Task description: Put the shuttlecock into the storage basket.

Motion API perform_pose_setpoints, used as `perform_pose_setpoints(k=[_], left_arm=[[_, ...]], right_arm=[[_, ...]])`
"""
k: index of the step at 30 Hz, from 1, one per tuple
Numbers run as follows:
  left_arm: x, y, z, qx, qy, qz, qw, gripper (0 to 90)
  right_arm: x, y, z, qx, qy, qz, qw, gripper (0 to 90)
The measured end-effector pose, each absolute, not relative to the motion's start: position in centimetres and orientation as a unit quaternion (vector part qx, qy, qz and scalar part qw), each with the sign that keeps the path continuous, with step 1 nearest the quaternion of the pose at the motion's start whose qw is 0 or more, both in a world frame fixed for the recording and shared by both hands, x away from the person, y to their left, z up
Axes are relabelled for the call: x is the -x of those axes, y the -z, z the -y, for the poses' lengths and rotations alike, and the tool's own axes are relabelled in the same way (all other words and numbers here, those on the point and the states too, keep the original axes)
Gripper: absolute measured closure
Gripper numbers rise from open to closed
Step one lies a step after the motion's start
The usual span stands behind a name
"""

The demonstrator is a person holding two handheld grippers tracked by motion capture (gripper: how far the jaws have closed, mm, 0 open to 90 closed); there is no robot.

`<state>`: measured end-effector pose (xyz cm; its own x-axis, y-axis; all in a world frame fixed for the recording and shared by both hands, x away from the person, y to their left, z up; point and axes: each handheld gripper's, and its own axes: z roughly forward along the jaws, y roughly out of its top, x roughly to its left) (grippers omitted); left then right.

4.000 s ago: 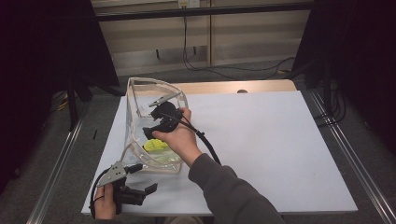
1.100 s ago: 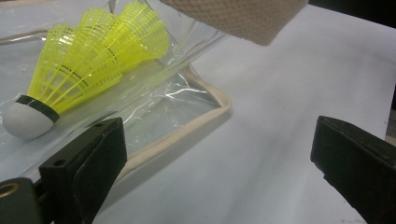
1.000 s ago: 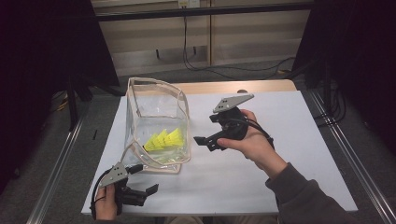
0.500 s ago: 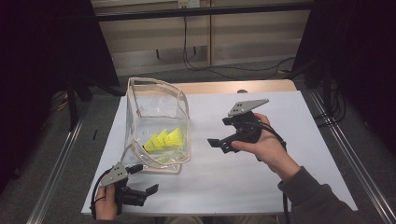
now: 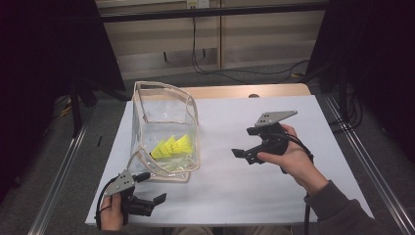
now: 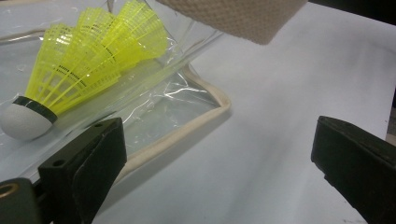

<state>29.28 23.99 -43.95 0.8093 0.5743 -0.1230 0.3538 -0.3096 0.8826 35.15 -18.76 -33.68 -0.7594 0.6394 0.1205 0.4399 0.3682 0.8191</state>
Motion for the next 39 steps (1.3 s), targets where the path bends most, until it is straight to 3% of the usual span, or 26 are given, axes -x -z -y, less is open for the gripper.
perform_pose_setpoints(k=[39], left_arm=[[-29.4,44.0,-23.8,-0.804,-0.107,-0.287,0.510,3.0]], right_arm=[[-33.1,39.7,26.1,-0.370,-0.452,-0.803,0.119,9.1]])
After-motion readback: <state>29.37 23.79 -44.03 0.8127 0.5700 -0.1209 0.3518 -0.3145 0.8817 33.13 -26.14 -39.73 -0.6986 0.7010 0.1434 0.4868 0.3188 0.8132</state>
